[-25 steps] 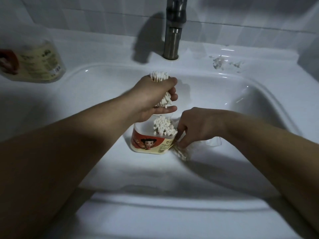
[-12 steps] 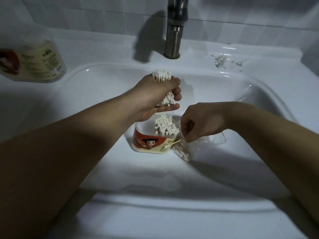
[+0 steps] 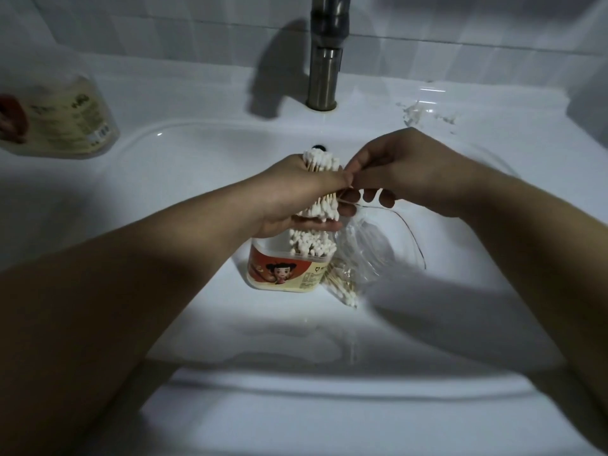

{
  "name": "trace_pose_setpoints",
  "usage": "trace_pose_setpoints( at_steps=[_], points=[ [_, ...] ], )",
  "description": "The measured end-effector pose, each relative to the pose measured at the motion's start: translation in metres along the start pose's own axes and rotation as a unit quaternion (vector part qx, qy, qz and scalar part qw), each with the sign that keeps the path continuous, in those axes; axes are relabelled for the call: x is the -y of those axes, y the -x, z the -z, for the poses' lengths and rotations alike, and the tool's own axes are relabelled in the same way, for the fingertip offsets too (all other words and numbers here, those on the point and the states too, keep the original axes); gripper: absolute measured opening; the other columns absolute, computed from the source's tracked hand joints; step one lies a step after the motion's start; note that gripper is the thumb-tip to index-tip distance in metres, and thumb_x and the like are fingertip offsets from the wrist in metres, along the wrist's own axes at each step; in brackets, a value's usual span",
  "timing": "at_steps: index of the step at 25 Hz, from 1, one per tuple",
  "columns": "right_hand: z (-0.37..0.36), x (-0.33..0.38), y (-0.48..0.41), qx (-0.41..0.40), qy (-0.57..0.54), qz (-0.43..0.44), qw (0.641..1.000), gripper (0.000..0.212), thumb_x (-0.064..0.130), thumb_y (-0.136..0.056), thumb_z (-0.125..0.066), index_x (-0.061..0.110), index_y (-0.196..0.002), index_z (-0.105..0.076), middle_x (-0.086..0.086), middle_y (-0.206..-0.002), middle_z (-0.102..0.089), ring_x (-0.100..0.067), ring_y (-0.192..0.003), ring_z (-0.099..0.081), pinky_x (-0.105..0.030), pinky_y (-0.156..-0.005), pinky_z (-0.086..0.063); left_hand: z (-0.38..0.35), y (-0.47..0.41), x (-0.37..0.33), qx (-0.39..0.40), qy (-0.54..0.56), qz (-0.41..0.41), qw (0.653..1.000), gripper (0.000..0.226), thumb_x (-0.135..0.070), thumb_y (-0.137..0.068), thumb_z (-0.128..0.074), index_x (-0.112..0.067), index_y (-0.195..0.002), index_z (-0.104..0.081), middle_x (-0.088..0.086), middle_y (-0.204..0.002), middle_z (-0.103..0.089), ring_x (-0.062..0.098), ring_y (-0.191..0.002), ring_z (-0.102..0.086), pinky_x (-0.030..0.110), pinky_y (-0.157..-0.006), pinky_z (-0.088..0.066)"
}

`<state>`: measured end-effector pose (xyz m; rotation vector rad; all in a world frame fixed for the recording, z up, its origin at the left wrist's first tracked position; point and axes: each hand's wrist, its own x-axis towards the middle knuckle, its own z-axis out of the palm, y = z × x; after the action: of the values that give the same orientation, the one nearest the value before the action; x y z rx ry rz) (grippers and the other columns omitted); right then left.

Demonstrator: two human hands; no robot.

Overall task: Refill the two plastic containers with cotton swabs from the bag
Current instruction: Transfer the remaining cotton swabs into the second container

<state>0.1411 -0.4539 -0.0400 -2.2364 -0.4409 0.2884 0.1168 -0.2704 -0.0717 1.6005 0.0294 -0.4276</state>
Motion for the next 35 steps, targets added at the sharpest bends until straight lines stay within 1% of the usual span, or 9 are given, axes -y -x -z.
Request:
trace_pose_setpoints(
  at_steps=[3,6,9,12,17,22,29,31,35],
  points=[
    [-0.002,0.000,0.000,-0.024,-0.010,0.002,1.000,0.008,0.007,-0.090,-0.069,0.011,-0.092,-0.075,-0.004,-0.074,-0.074,-0.008,-0.061,-0.066,-0.026,-0.053,-0.053,-0.002,0.000,-0.001,-0.004,-0.023,-0.006,1.000,0.015,-0.020,-0.100,-0.064,-0.010,-0.091,-0.071,0.005,-0.079,-0.073,0.015,-0.073,-0.071,0.039,-0.078,-0.064],
    [0.002,-0.001,0.001,-0.031,0.079,-0.013,0.996,0.010,0.011,-0.093,-0.064,0.011,-0.089,-0.074,-0.004,-0.070,-0.074,-0.012,-0.057,-0.068,-0.027,-0.053,-0.055,0.001,-0.003,0.000,-0.019,-0.024,-0.009,0.999,0.014,-0.021,-0.098,-0.066,-0.012,-0.089,-0.069,0.004,-0.069,-0.067,0.015,-0.067,-0.067,0.039,-0.078,-0.063],
    [0.006,-0.006,0.003,0.091,0.172,-0.096,0.976,0.013,0.011,-0.094,-0.063,0.008,-0.089,-0.075,-0.002,-0.072,-0.076,-0.016,-0.065,-0.074,-0.024,-0.055,-0.056,0.001,-0.005,0.001,-0.032,-0.014,-0.014,0.999,0.011,-0.019,-0.097,-0.068,-0.008,-0.094,-0.068,0.005,-0.070,-0.067,0.018,-0.066,-0.067,0.040,-0.077,-0.063],
    [-0.004,-0.013,0.003,0.196,0.178,-0.170,0.949,0.017,-0.003,-0.092,-0.061,0.007,-0.084,-0.073,-0.009,-0.078,-0.077,-0.024,-0.076,-0.076,-0.027,-0.057,-0.058,0.001,-0.003,0.000,-0.027,-0.004,-0.015,1.000,0.008,-0.016,-0.097,-0.067,-0.009,-0.099,-0.066,0.005,-0.070,-0.065,0.017,-0.064,-0.066,0.039,-0.079,-0.062],
    [-0.025,-0.023,0.000,0.252,0.173,-0.171,0.937,0.033,-0.017,-0.083,-0.053,0.009,-0.084,-0.073,-0.023,-0.094,-0.073,-0.027,-0.075,-0.071,-0.030,-0.062,-0.060,0.000,-0.003,0.001,-0.011,-0.007,-0.014,1.000,0.005,-0.014,-0.096,-0.068,-0.011,-0.093,-0.066,0.003,-0.071,-0.066,0.015,-0.067,-0.067,0.035,-0.073,-0.063],
    [-0.027,-0.021,0.002,0.236,0.083,-0.147,0.957,0.038,-0.017,-0.082,-0.051,0.013,-0.092,-0.072,-0.008,-0.073,-0.070,-0.020,-0.061,-0.066,-0.025,-0.052,-0.051,0.000,-0.003,0.001,-0.015,-0.002,-0.012,1.000,0.005,-0.015,-0.096,-0.069,-0.012,-0.092,-0.067,0.003,-0.072,-0.067,0.016,-0.067,-0.068,0.035,-0.076,-0.063],
    [-0.054,-0.013,-0.001,0.287,0.323,-0.101,0.896,0.021,0.005,-0.086,-0.058,0.014,-0.066,-0.059,0.007,-0.048,-0.058,-0.010,-0.052,-0.056,-0.019,-0.046,-0.045,0.001,-0.003,0.001,-0.013,-0.013,-0.012,1.000,0.006,-0.016,-0.096,-0.069,-0.014,-0.090,-0.067,0.001,-0.072,-0.068,0.015,-0.068,-0.069,0.036,-0.076,-0.063],
    [-0.059,-0.012,-0.001,0.292,0.346,-0.101,0.886,0.026,0.004,-0.085,-0.059,0.015,-0.062,-0.055,0.007,-0.040,-0.053,-0.008,-0.048,-0.052,-0.015,-0.040,-0.039,0.000,-0.003,0.002,-0.009,-0.019,-0.013,1.000,0.006,-0.016,-0.095,-0.069,-0.013,-0.090,-0.068,0.001,-0.072,-0.068,0.016,-0.070,-0.069,0.038,-0.080,-0.063],
    [-0.059,-0.012,-0.001,0.308,0.342,-0.121,0.880,0.022,0.005,-0.084,-0.058,0.014,-0.064,-0.060,0.004,-0.050,-0.057,-0.011,-0.047,-0.054,-0.017,-0.042,-0.040,0.000,-0.002,0.003,-0.004,-0.033,-0.013,0.999,0.005,-0.015,-0.095,-0.069,-0.012,-0.091,-0.068,0.001,-0.073,-0.069,0.014,-0.069,-0.070,0.035,-0.077,-0.062]
  ],
)
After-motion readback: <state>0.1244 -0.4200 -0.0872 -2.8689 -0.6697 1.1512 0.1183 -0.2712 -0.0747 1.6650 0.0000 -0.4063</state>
